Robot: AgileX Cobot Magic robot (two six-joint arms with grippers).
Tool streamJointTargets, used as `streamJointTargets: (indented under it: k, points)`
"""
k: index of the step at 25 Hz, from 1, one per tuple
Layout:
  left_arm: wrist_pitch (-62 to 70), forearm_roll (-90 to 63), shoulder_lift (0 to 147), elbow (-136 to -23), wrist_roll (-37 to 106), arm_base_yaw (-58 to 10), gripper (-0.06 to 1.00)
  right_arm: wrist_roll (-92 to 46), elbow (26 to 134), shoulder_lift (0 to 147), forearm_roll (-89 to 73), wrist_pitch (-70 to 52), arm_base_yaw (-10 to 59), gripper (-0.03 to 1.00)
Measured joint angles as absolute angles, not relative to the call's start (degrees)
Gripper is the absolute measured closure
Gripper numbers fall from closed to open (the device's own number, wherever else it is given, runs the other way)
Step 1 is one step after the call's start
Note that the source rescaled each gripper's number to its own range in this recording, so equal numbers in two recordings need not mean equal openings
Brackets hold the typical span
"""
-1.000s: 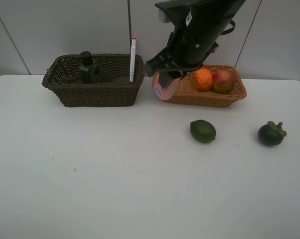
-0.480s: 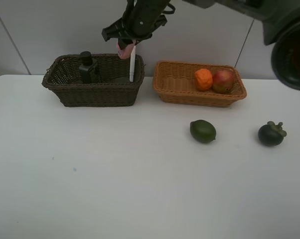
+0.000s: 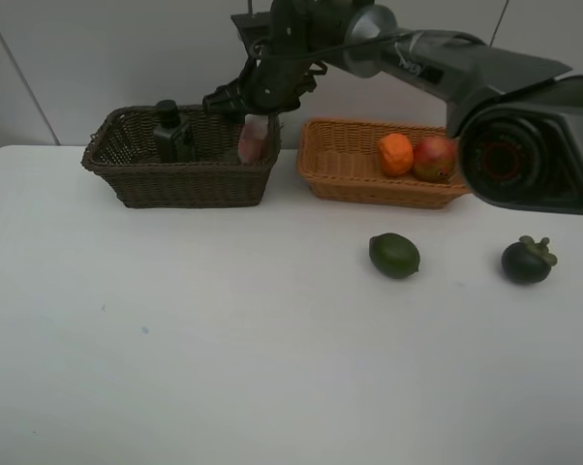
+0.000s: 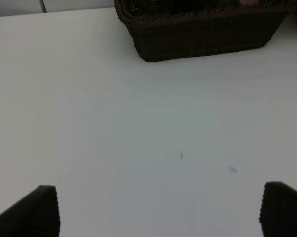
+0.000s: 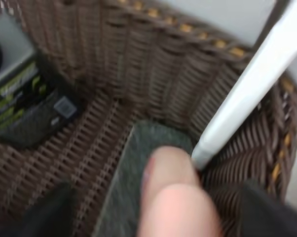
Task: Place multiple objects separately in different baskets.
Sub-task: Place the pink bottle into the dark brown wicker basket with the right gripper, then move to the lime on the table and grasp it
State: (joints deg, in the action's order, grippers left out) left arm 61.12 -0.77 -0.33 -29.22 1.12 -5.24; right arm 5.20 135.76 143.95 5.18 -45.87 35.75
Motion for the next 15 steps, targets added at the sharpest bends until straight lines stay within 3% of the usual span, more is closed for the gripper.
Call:
streamJointTargets:
  k: [2, 5, 15]
  points:
    - [61.12, -0.77, -0.33, -29.22, 1.12, -5.24, -0.06, 5.88, 135.76, 143.84, 5.25, -46.03, 35.75, 0.04]
    - [61.12, -0.77, -0.33, -29.22, 1.12, -5.24, -0.06, 6.16, 135.76, 143.59, 5.25, -49.35, 35.75, -0.01]
    - [61.12, -0.77, -0.33, -29.22, 1.12, -5.24, -0.06, 6.2, 135.45, 131.05, 2.54, -69.3, 34.91, -0.03]
